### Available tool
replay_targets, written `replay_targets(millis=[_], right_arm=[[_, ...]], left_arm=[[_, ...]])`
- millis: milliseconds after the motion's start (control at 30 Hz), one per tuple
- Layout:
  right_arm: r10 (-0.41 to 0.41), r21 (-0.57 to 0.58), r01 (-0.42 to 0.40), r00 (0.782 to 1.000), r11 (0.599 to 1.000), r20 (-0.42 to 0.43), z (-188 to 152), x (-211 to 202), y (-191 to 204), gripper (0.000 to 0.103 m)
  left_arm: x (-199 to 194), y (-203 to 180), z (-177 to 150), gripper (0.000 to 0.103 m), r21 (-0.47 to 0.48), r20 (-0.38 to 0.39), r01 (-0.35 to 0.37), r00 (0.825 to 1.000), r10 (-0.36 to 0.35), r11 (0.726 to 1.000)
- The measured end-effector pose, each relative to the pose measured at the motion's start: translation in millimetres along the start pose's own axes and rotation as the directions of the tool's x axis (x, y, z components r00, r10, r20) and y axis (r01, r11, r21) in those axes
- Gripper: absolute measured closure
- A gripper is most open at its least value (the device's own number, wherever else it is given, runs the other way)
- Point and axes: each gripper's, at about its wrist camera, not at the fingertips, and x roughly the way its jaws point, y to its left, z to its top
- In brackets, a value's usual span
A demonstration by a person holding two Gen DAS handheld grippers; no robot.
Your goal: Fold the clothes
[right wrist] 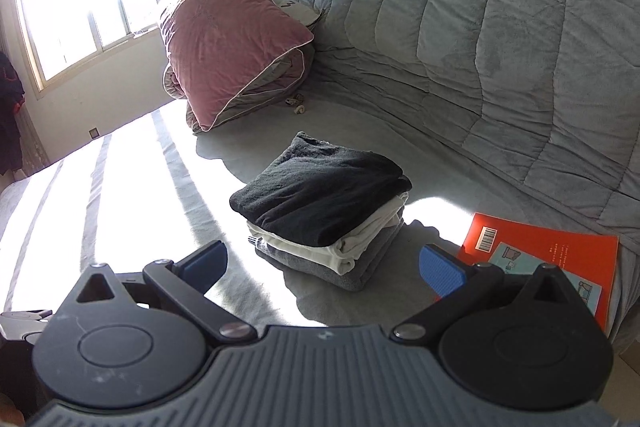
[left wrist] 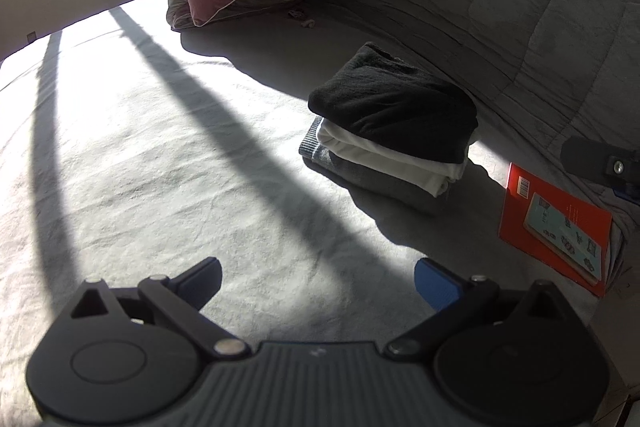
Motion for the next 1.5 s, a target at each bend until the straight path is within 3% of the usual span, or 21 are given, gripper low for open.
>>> replay_targets(millis=[267,700,800,1267,1500], right_arm=[[-0.021,0.001,0.021,1.0,1.0,0.002,-2,-2,-11,0.0],[-0.02,-0.044,0.02,1.0,0.999,0.0,-5,-4,-11,0.0],[-0.016,-0.053,0.016,1.0,0.998,-0.005,-5,-4,-10,0.0],[-0.024,-0.116,0.019,0.999,0.993,-0.038,-12,10,1,0.0],[-0.033,-0.158,0.026,0.999,0.987,-0.043,-16,14,7,0.0]], left_arm=[[-6,-7,-2,0.001,0.066,0.015,-0.027,1.0,0.026,0.997],[-7,-15,-1,0.001,0.11,-0.038,-0.015,0.999,0.019,0.994],[-6,-18,-1,0.001,0.119,-0.046,-0.039,0.998,0.045,0.992],[25,-15,2,0.001,-0.01,-0.067,-0.074,0.995,0.074,0.997],[27,-15,1,0.001,-0.026,-0.069,-0.084,0.994,0.082,0.996]])
